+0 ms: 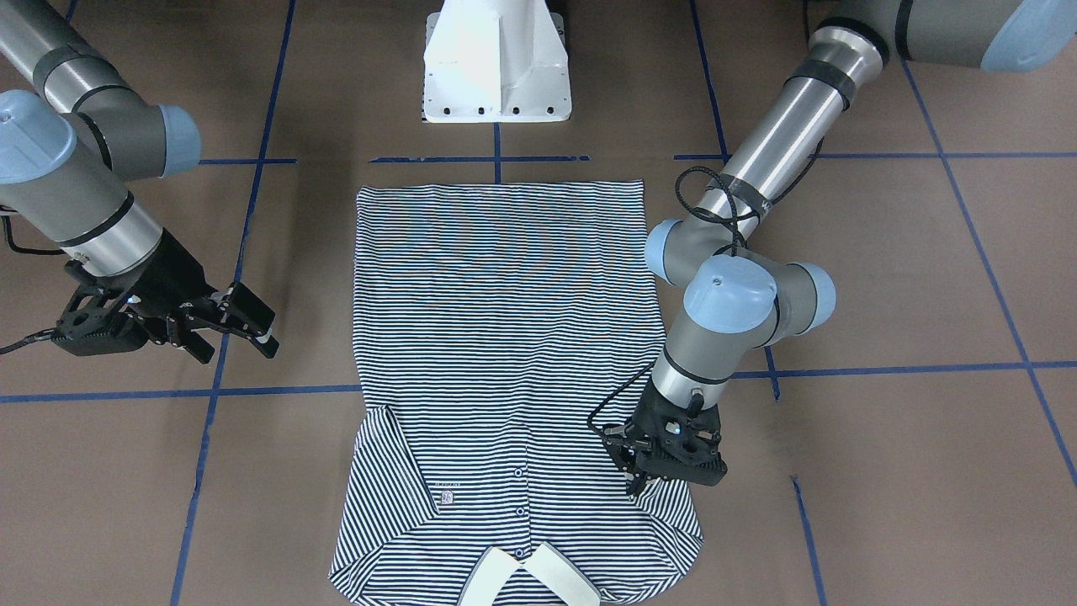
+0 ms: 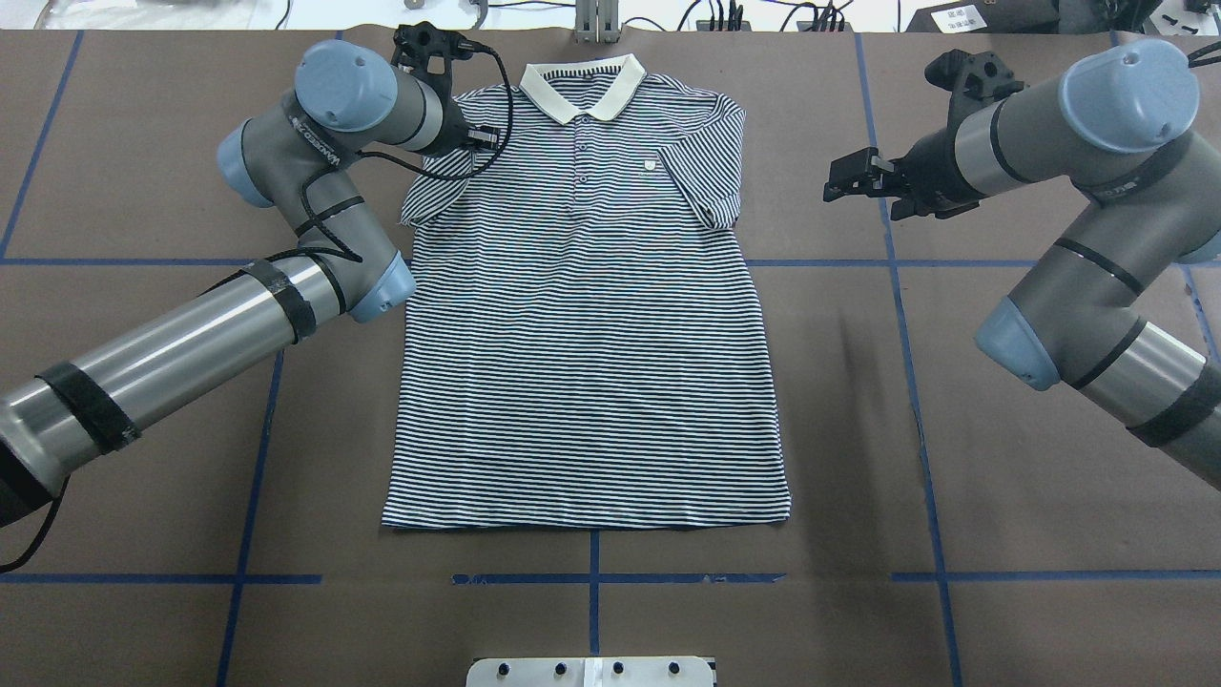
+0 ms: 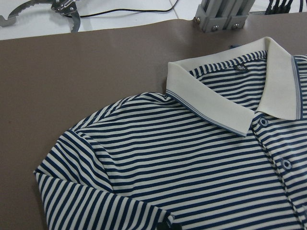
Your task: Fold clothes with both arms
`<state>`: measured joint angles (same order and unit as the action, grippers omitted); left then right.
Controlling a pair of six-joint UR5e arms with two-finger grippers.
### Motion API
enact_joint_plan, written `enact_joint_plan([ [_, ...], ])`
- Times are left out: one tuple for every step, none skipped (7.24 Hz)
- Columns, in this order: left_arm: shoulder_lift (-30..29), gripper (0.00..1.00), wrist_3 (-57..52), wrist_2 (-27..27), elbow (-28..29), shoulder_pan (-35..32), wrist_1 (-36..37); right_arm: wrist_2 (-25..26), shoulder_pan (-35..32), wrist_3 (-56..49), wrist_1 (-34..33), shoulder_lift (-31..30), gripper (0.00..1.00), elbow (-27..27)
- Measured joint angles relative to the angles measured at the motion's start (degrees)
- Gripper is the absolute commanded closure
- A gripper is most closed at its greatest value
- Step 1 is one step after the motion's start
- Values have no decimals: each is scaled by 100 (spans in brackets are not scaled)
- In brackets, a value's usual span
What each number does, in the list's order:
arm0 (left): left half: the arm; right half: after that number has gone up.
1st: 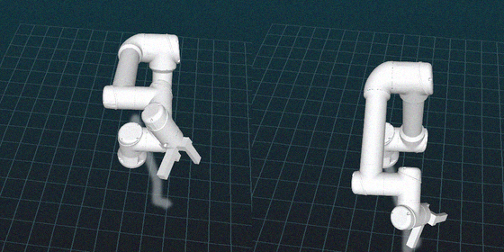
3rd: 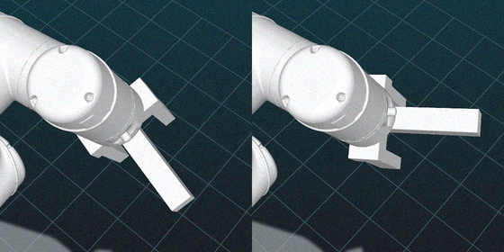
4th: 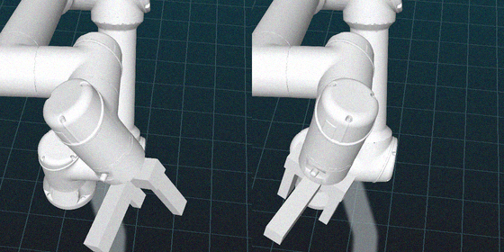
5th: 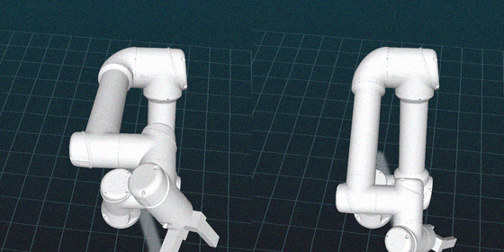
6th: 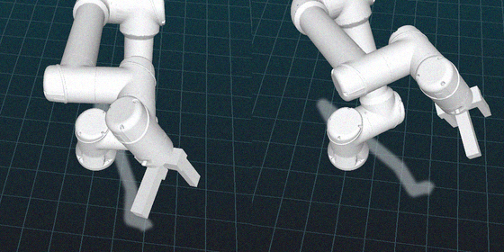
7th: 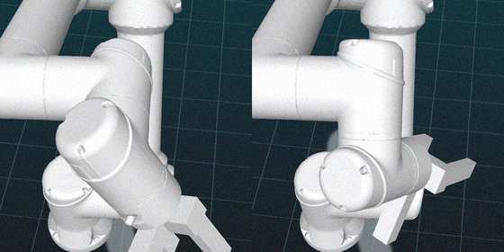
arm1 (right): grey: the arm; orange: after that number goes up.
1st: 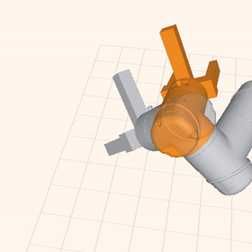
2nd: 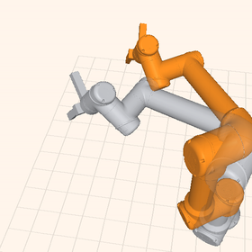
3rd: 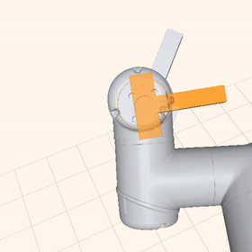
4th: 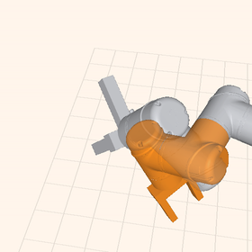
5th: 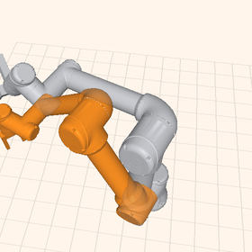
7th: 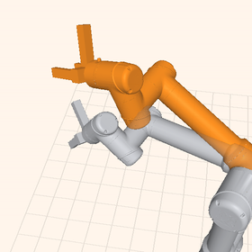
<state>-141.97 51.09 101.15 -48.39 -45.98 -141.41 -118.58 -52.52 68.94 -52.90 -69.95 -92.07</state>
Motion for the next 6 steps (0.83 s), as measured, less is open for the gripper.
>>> enact_joint_plan([
  [-71, 100, 21, -92, 75, -3, -10, -15, -2, -2, 150, -1, 0, 80],
  [-137, 100, 63, -134, 107, -4, -15, -41, -3, -1, 213, 2, 0, 80],
  [-166, 76, 97, -149, 118, 0, -19, -65, -4, 26, 218, 13, 0, 19],
  [-177, 44, 117, -154, 118, 9, -23, -83, -4, 91, 192, 17, 0, -72],
  [-179, 38, 125, -156, 111, 14, -26, -93, 13, 199, 172, 25, 0, -150],
  [-162, 38, 177, -152, 18, 20, -25, -98, 83, 387, 134, 26, 0, -246],
])
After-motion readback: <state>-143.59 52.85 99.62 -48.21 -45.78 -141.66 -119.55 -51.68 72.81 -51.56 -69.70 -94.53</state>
